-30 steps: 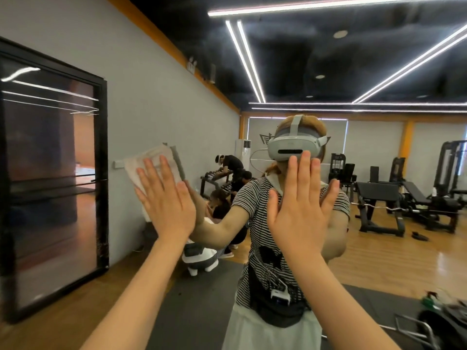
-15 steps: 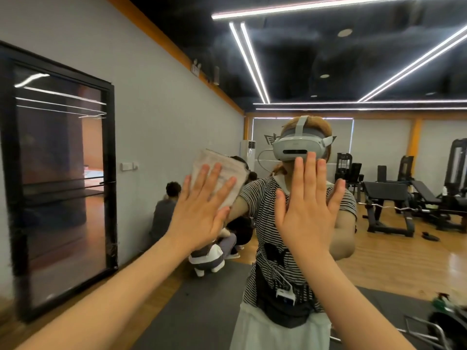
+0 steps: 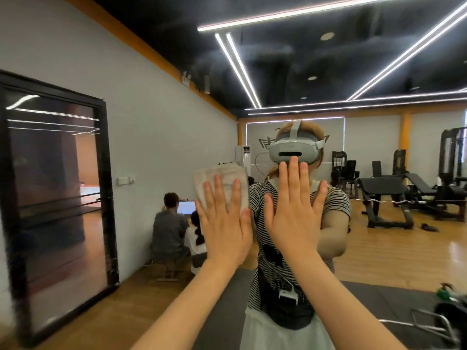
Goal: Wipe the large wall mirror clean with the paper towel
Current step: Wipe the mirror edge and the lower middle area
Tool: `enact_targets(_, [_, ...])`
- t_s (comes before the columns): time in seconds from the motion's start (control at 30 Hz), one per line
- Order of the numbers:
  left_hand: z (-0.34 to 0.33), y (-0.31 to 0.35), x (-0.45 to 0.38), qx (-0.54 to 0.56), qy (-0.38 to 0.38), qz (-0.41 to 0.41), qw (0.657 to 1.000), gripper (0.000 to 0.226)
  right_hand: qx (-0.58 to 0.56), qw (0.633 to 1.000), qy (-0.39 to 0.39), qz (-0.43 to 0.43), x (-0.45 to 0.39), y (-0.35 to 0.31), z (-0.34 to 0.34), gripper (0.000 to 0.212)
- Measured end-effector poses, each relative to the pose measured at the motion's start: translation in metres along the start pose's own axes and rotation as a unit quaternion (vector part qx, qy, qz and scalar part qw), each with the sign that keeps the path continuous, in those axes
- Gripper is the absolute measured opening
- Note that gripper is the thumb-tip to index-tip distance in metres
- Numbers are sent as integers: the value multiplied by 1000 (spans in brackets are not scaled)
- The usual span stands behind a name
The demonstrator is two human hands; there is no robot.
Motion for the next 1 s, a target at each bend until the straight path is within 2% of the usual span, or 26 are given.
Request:
enact_targets(0.23, [0,12,5,-11,2,-15,1000,64,-32,998,-54,12,-5,5,19,65])
enact_targets(0.4, [-2,30,4,-7,-1,11,1000,66,-112,987,-93,68,-13,35,48,56])
enact_targets(0.53, [0,39,3,4,-2,24,1000,67,-60,990,-75,99,-14,96,63,61])
enact_targets(0.7, [1,54,1,15,-14,34,999,64,9,997,-59,46,-25,161,77,72])
enact_targets(1.0, [1,63,3,31,-26,42,998,60,70,995,-77,-1,-48,231,82,74])
Point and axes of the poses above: each hand's wrist, its own x-axis away from the middle knuckle, its own z-axis out of the back of the hand, y = z × x, the point moved 1 cm from there along -x, towards the middle knuckle, and after that the axes turned 12 degrees about -z, right-handed, at the moved point
